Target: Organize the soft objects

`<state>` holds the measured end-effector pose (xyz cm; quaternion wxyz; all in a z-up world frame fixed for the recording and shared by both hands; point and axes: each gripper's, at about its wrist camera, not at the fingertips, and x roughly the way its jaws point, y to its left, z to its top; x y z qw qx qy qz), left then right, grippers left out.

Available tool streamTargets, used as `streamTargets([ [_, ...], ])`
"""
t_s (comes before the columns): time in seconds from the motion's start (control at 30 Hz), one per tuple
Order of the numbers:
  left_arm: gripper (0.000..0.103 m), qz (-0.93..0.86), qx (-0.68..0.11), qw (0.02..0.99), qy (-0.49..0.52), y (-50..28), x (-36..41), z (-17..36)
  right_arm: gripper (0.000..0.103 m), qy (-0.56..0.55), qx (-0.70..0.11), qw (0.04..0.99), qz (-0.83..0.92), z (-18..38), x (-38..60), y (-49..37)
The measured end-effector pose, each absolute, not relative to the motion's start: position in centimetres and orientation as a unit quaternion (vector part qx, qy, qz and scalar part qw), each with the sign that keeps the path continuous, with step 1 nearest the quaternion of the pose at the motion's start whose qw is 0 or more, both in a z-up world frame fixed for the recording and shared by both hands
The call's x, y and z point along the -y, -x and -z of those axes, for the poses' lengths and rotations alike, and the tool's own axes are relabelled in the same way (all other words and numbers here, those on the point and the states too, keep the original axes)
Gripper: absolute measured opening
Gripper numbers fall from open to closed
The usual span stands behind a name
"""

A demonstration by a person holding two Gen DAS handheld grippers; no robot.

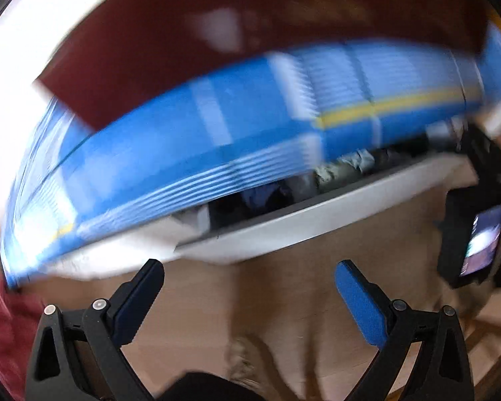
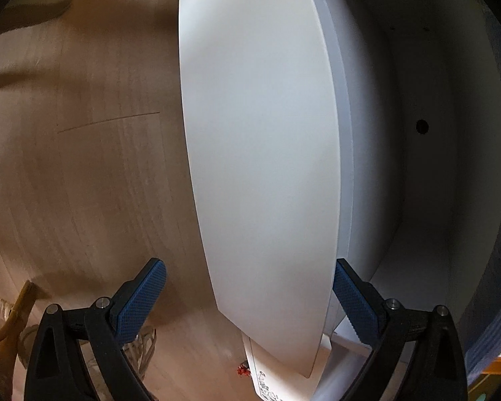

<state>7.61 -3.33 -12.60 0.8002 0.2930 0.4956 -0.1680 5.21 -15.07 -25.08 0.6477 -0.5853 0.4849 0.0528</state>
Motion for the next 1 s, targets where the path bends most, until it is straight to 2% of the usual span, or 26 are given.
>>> streamTargets([
  [0.17, 0.103, 0.221, -0.483, 0.745, -0.405, -7.7, 5.9, 16.6, 0.101, 0.586, -0.492, 0.641, -0.064, 25.0, 14.4, -4.6],
  [0.4, 0.103, 0.248, -0.493, 0.717, -0.426, -9.4, 6.2, 18.9, 0.101, 0.573, -0.504, 0.641, -0.075, 23.3, 13.5, -2.9],
  [0.6, 0.103, 0.277, -0.541, 0.673, -0.421, -10.2, 6.4, 19.5, 0.101, 0.567, -0.522, 0.630, -0.096, 22.7, 12.2, -1.4],
  [0.7, 0.103, 0.300, -0.570, 0.639, -0.420, -9.7, 6.2, 19.9, 0.101, 0.561, -0.531, 0.627, -0.102, 22.5, 11.3, -1.0],
  [0.83, 0.103, 0.308, -0.567, 0.623, -0.443, -9.4, 5.9, 19.8, 0.100, 0.550, -0.544, 0.625, -0.108, 22.4, 10.6, 0.6],
  [1.0, 0.103, 0.320, -0.571, 0.589, -0.473, -6.5, 6.5, 23.0, 0.100, 0.552, -0.557, 0.610, -0.115, 23.8, 10.6, 2.3],
])
